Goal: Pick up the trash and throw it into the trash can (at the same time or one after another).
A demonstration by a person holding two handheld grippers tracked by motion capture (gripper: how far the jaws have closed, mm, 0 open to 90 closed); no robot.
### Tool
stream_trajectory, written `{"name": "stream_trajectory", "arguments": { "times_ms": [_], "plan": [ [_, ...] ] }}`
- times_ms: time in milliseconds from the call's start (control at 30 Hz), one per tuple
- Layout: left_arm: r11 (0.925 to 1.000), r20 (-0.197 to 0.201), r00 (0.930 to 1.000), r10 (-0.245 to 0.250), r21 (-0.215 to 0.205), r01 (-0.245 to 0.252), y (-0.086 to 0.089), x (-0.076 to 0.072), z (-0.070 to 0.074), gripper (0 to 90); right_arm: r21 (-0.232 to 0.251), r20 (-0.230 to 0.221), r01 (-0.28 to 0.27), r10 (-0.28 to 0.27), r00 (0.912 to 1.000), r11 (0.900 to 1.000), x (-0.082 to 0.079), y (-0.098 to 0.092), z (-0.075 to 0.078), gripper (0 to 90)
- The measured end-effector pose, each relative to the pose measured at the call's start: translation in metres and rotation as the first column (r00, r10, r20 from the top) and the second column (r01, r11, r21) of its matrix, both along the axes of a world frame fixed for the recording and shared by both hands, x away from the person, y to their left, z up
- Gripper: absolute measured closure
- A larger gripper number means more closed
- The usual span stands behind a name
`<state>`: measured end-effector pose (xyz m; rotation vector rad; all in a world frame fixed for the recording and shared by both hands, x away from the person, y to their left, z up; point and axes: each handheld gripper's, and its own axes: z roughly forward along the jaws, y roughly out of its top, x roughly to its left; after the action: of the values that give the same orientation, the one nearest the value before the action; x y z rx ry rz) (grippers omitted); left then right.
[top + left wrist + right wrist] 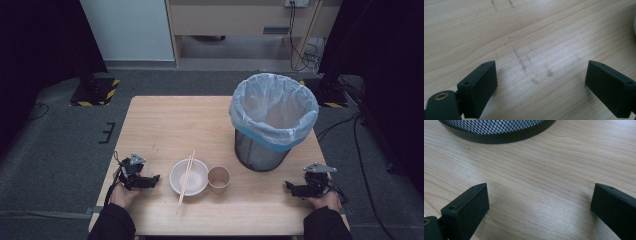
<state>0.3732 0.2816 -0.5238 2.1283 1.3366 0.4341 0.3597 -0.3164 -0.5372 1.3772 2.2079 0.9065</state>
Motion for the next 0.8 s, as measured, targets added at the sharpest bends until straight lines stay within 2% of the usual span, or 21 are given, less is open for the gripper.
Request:
{"name": "stream_trajectory", "arguments": {
  "times_ms": [100,133,167,300,400,533,600,800],
  "plan": [
    [0.9988,0.002,0.9991,0.043,-0.022,-0.043,0.003,-0.002,0.007,11.6,0.0,0.0,0.002,-0.002,1.0,1.0,0.0,0.0,0.0,1.8],
    [0.9975,0.029,0.998,0.057,-0.045,-0.056,0.003,-0.005,0.013,12.5,-0.004,0.0,0.005,-0.005,1.0,1.0,0.0,0.001,0.0,1.2],
    [0.9975,0.029,0.998,0.057,-0.045,-0.056,0.003,-0.005,0.013,12.7,-0.004,0.0,0.005,-0.005,1.0,1.0,0.0,0.001,0.0,1.2],
    [0.9954,0.08,0.9944,0.069,-0.072,-0.063,0.002,-0.01,0.026,13.1,-0.012,-0.006,0.011,-0.011,0.9999,1.0,0.0,0.003,0.0,0.7],
    [0.9925,0.113,0.991,0.071,-0.107,-0.059,0.0,-0.012,0.035,13.5,-0.01,-0.011,0.016,-0.016,0.9998,1.0,0.0,0.004,0.001,0.6],
    [0.9852,0.163,0.9827,0.087,-0.16,-0.061,-0.001,-0.016,0.048,14.7,-0.018,-0.01,0.02,-0.02,0.9997,1.0,0.0,0.005,0.001,0.4],
    [0.9835,0.175,0.9801,0.093,-0.169,-0.063,-0.002,-0.016,0.053,15.0,-0.017,-0.015,0.022,-0.022,0.9996,1.0,0.0,0.006,0.001,0.4],
    [0.9741,0.251,0.9605,0.12,-0.217,-0.066,-0.004,-0.022,0.073,15.0,-0.022,-0.031,0.029,-0.03,0.9991,0.999,0.0,0.008,0.002,0.4]
  ]
}}
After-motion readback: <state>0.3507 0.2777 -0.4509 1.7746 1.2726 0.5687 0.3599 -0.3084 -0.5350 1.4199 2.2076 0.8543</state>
